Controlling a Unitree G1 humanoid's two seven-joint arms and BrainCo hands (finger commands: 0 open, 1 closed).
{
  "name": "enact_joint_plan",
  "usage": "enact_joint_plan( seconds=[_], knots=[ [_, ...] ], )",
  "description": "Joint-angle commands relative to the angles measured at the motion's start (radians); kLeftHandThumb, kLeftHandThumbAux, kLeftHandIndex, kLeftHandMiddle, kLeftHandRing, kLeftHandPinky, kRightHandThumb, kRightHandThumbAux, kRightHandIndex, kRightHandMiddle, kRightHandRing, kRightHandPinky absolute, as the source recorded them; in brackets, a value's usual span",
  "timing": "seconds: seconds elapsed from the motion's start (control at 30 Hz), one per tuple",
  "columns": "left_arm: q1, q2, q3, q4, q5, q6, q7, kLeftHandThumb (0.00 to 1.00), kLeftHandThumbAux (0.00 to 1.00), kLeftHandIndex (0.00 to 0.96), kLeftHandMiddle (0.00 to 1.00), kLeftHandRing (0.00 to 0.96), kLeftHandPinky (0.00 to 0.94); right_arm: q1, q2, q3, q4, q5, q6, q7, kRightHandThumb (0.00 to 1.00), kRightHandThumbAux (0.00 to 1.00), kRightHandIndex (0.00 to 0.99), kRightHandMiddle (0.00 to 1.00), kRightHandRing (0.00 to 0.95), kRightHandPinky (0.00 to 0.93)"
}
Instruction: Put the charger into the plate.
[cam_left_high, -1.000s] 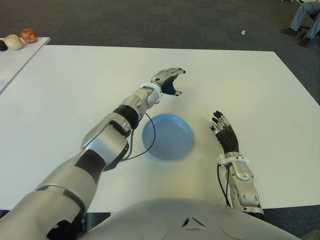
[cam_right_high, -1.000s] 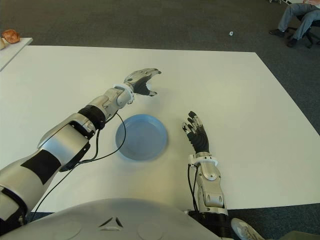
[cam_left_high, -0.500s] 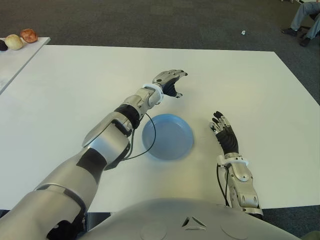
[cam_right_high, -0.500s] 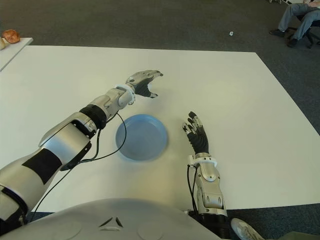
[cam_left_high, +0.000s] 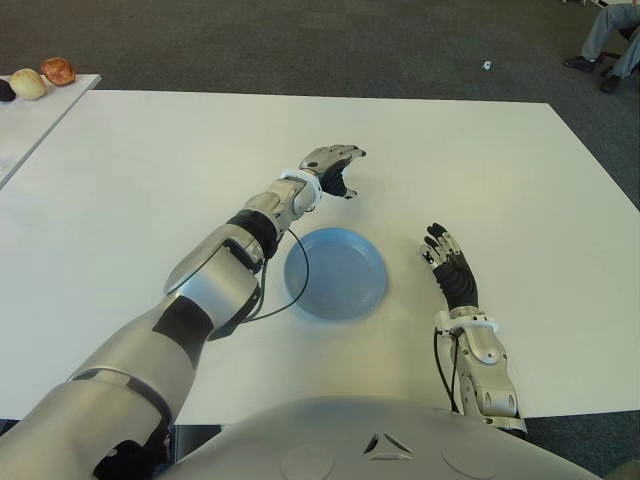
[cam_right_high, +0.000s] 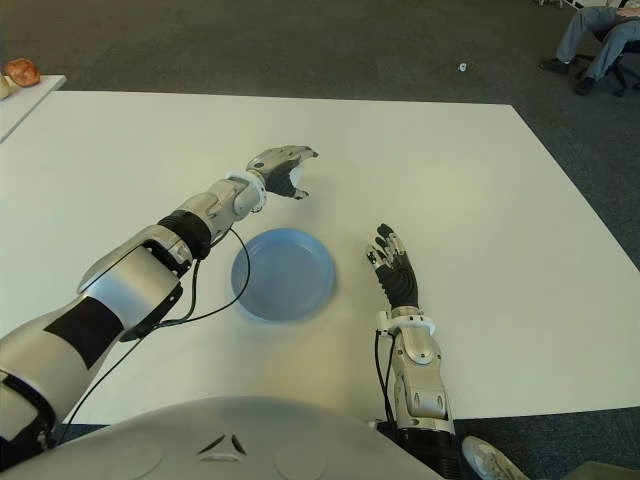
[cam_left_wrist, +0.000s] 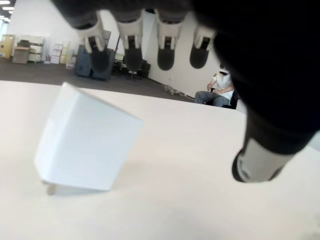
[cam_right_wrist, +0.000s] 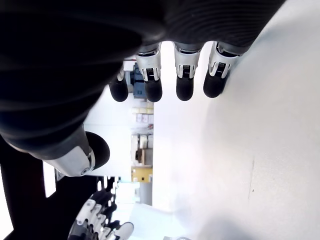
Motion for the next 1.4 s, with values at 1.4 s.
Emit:
enact_joint_plan(
  seconds=[1.4],
  knots=[
    [0.053,0.067,-0.111,0.108,0.148,0.199,-0.028,0.000,0.500,0.000,0.000,0.000,0.000,0.066,-0.004,-0.031,-0.078,0.012,-0.004,0.020,0.000,0.566,0.028,0.099,0.065,0.052]
  ],
)
